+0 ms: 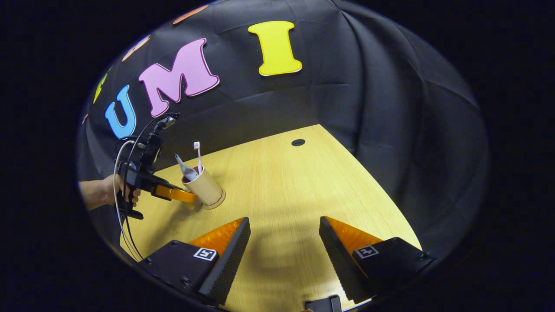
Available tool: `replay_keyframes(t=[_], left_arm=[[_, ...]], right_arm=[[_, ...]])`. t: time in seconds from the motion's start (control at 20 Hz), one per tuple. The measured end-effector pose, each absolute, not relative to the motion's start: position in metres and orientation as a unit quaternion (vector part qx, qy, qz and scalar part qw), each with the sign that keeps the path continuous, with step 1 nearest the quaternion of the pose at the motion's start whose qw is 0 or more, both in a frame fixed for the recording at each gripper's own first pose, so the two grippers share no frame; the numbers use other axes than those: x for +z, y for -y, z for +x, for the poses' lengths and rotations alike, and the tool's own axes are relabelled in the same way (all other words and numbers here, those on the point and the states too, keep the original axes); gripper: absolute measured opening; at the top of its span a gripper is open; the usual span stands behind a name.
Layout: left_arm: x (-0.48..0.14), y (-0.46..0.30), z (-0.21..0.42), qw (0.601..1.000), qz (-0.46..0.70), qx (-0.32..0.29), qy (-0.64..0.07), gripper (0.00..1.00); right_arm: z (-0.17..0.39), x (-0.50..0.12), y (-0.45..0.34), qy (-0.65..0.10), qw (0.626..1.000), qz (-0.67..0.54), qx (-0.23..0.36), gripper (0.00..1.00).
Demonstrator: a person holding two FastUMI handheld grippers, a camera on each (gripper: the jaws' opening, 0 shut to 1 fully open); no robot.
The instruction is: Put the toothbrush and toothpaste on the desktop into the cup, then pick up the cup and place it on the coaster on the desktop.
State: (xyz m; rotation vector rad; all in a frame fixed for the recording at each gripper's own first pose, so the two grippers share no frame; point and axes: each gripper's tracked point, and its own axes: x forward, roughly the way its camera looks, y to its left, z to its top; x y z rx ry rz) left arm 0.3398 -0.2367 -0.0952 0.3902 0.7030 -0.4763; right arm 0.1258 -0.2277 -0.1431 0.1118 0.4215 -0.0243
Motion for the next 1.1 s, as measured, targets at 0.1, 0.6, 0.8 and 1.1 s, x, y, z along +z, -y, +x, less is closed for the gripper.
replay_keyframes(t=[0.1,0.6,0.8,1.1], left_arm=[[-0.096,0.236,0.339,0.893,0.188,-0.230,-0.339,0.20],[-0.085,0.233,0.331,0.907,0.187,-0.211,-0.313,0.52],[-0.078,0.207,0.301,0.922,0.168,-0.187,-0.293,0.97],[-0.031,0.157,0.224,0.963,0.141,-0.149,-0.177,0.97]], right_arm=[[0.125,-0.145,0.223,-0.212,0.976,0.055,-0.006,0.98],[0.123,-0.143,0.215,-0.208,0.977,0.055,-0.004,0.98],[0.118,-0.135,0.205,-0.202,0.978,0.051,0.002,0.98],[0.110,-0.115,0.177,-0.185,0.982,0.039,0.026,0.98]])
